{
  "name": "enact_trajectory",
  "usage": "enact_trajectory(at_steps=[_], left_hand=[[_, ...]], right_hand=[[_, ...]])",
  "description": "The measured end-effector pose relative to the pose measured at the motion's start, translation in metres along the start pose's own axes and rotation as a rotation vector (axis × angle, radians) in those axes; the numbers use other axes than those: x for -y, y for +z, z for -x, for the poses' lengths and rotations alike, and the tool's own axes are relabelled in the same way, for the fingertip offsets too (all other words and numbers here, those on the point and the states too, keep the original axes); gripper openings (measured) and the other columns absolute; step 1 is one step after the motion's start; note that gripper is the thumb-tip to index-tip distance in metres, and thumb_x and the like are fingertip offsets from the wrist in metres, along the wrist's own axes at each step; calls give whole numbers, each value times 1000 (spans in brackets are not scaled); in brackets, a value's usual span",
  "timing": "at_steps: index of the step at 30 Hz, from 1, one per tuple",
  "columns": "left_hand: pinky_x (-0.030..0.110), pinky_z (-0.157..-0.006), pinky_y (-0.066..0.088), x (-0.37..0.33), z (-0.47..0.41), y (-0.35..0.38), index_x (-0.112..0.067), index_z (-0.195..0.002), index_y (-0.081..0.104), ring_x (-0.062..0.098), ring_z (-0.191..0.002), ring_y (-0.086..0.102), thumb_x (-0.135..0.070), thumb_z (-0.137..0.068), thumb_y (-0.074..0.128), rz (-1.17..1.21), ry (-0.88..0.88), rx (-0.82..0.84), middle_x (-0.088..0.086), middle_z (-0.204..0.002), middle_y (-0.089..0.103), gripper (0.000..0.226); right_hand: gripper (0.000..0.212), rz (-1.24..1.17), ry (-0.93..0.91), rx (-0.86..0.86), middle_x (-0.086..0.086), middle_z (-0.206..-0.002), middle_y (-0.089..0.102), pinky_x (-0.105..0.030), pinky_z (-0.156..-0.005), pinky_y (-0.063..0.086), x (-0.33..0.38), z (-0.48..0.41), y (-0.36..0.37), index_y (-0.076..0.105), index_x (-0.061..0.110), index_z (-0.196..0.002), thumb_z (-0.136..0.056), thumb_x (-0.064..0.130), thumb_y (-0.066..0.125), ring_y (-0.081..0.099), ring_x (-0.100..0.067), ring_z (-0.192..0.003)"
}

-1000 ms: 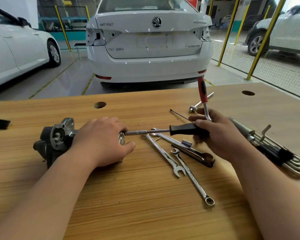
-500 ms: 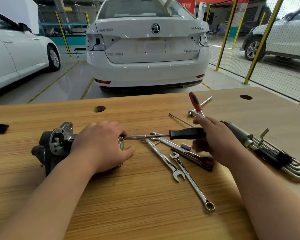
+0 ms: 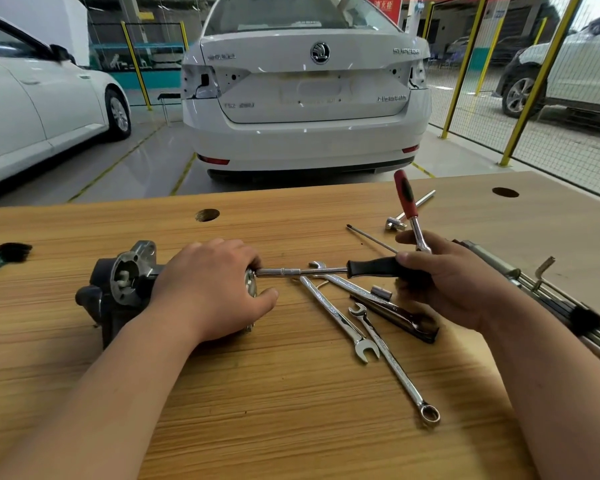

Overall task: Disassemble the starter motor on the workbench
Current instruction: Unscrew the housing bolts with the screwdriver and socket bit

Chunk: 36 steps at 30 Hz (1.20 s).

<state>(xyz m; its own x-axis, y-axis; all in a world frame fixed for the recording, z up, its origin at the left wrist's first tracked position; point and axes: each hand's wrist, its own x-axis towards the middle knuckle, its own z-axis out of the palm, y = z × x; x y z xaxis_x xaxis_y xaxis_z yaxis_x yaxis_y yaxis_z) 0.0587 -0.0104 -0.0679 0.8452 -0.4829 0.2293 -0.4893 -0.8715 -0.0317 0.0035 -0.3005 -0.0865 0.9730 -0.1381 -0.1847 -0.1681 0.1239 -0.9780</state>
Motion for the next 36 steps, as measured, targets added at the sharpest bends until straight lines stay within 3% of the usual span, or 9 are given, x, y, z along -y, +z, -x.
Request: enact_trajectory(at_steps=[2,6,11,14,16,23,30,33,36], left_hand=[[27,-80,30,0,0,-1,-43,-97,44,3,-90,39,-76,-68,31,-3,-1,11,-22,-97,46,45],[28,-82,32,0,-1,-1,-40,-106,51,4,-92,40,-74,-75,37,-32,3,19,-20,-100,49,48],[27,-79,29,-1,1,-1,-39,-105,53,4,-88,38,-73,-76,42,-22,-2,-17,-21,-96,46,46],[27,-80,31,-2,2,-1,-40,-104,52,4,-89,38,-73,-74,43,-7,-13,-20,-21,-98,48,45],[27,-81,31,-2,2,-1,-41,-104,52,3,-90,39,-74,-74,43,-1,-15,-22,-21,-100,50,45],[29,-82,36,-1,4,-1,-40,-109,54,7,-100,48,-76,-73,41,-7,-30,-9,-19,-108,55,52],[29,-83,32,-3,3,0,-39,-114,54,7,-102,47,-76,-74,40,-47,-41,-4,-18,-108,53,56],[29,-84,32,-2,4,-1,-40,-113,54,6,-101,46,-76,-74,41,-36,-38,-5,-19,-106,52,55],[29,-86,34,-2,4,-1,-40,-114,54,7,-103,47,-77,-73,43,-30,-40,1,-19,-108,53,56]], right_hand=[[47,-107,-6,25,-19,-103,55,-35,-69,54,0,1,2,61,18,-114,-69,5,68,59,-27,-81],[36,-271,21,-34,-18,-111,54,-34,-73,53,-3,-3,7,62,20,-112,-89,-5,49,62,-29,-93],[6,250,-12,-180,-12,-87,71,-35,-56,59,-4,2,15,58,31,-99,-99,32,53,72,-24,-64],[24,456,-72,-197,-2,-56,64,-29,-42,48,-2,4,13,56,27,-99,-101,47,42,57,-20,-43],[27,493,-86,-195,-2,-53,57,-27,-39,42,-2,4,11,56,22,-101,-101,46,43,48,-15,-37],[22,52,-31,-57,-15,-85,60,-36,-59,54,-2,6,8,56,24,-116,-95,20,61,61,-19,-58],[36,-205,-54,34,-19,-120,49,-33,-73,56,-1,5,8,58,20,-118,-91,-3,53,60,-33,-101],[21,97,-122,-99,-11,-113,56,-25,-65,56,-2,5,16,57,22,-117,-96,23,57,66,-24,-92],[19,569,-229,-254,-2,-82,61,-18,-43,46,-3,4,15,52,30,-111,-99,44,48,62,-9,-55]])
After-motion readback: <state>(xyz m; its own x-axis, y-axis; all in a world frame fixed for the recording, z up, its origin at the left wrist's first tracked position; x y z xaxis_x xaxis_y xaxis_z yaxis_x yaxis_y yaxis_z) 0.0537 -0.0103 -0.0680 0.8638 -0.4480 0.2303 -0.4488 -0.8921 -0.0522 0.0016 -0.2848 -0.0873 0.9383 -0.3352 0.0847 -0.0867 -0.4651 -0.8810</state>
